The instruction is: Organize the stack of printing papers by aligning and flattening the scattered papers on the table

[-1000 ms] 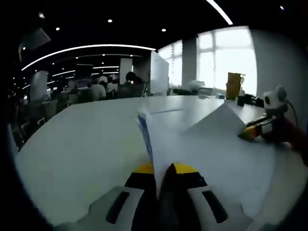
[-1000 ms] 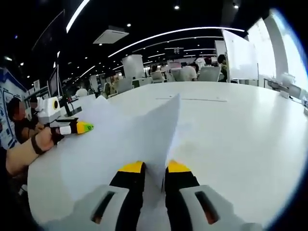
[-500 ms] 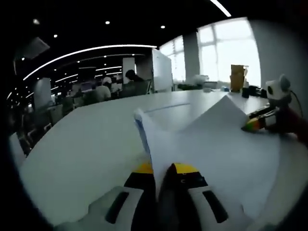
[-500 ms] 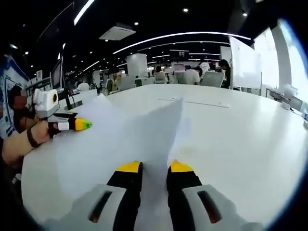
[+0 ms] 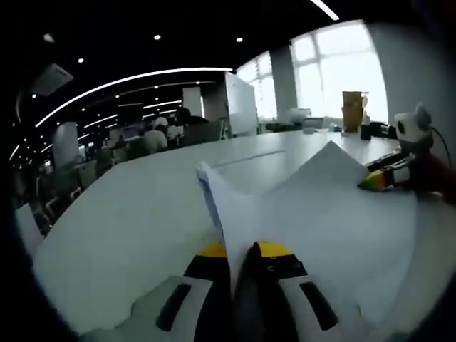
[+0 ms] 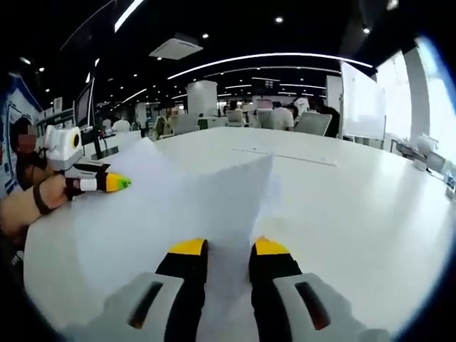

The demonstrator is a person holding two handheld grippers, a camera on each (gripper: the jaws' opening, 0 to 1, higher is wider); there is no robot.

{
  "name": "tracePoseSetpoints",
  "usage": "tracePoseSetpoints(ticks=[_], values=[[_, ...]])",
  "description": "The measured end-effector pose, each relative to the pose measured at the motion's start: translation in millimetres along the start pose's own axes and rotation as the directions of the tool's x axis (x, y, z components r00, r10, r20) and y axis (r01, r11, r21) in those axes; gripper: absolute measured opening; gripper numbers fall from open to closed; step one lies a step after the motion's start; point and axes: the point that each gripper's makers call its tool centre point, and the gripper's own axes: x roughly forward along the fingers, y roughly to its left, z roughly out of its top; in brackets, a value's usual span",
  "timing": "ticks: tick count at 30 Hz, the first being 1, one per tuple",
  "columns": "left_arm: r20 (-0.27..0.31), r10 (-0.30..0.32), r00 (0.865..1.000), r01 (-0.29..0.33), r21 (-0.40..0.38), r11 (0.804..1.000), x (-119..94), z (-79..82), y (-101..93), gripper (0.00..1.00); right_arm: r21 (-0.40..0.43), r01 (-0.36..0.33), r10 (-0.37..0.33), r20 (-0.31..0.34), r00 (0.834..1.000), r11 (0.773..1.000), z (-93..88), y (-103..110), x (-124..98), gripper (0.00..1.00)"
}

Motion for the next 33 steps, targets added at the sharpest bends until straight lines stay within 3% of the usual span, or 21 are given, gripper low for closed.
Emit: tracePoseSetpoints(ticks=[33], values=[[0.003,0.013,1.000,-0.013,0.026,1.000,-0.4,-2.3,1.6,0.14,0.000,0.055,-0.055,0.014,0.998,0.998,2.8,5.8,0.5,0.23]])
